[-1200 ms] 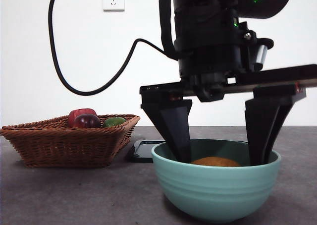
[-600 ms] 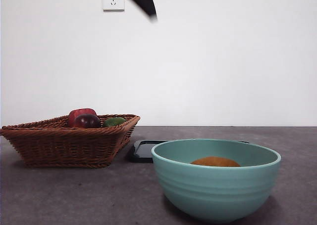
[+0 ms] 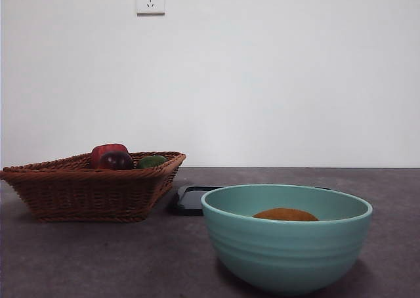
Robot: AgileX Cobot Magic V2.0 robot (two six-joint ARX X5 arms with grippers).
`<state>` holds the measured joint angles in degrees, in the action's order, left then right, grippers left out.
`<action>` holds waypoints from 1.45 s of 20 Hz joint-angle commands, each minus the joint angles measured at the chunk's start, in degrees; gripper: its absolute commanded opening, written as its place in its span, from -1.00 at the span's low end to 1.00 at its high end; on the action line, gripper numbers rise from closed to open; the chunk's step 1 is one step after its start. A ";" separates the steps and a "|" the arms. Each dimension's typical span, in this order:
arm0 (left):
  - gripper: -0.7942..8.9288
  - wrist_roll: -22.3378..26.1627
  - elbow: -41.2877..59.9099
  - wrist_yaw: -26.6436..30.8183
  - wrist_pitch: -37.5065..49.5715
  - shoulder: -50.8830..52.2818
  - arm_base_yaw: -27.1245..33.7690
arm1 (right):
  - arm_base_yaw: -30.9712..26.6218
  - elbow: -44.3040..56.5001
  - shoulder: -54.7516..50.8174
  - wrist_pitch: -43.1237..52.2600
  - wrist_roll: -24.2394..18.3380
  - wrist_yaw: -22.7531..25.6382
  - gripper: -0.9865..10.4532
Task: Pick up the wifruite, put it on the bowl, pick up the plate, put it on desk
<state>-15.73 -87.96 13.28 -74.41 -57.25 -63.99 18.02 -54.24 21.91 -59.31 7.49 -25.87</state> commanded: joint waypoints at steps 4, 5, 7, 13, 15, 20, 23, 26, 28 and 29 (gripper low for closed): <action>0.45 0.68 10.60 0.22 2.12 13.77 -0.55 | 0.33 -1.07 0.00 0.57 -0.50 0.61 0.40; 0.45 0.68 13.00 0.22 3.19 17.11 -0.55 | 0.33 -1.07 0.00 0.59 -0.50 0.61 0.40; 0.45 0.61 17.35 0.20 5.81 23.50 -0.55 | 0.33 -1.07 0.00 0.59 -0.48 0.55 0.40; 0.45 -0.42 23.80 0.20 7.45 35.63 -0.55 | 0.33 -1.07 -0.02 0.52 -0.44 0.44 0.40; 0.45 -0.39 24.09 0.20 7.34 37.03 -0.55 | 0.33 -1.07 0.00 0.52 0.96 0.39 0.40; 0.45 -0.15 24.06 0.20 7.45 37.24 -0.55 | 0.33 -1.07 0.11 2.58 7.34 0.85 0.40; 0.45 -0.13 24.04 0.20 7.45 37.24 -0.55 | 0.33 -1.07 2.49 4.20 8.61 0.76 0.40; 0.45 -0.13 24.04 0.20 7.45 37.24 -0.55 | 0.35 -1.07 8.90 4.24 8.59 -1.27 0.40; 0.45 -0.13 24.06 0.20 7.45 37.24 -0.55 | 0.81 -1.07 14.47 4.55 8.48 -2.73 0.40; 0.45 -0.15 24.06 0.22 7.45 37.24 -0.55 | 1.33 -1.07 17.14 4.90 8.48 -3.45 0.40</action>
<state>-15.94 -63.46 13.32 -67.66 -19.81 -63.99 19.14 -54.48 38.74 -54.72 15.51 -29.08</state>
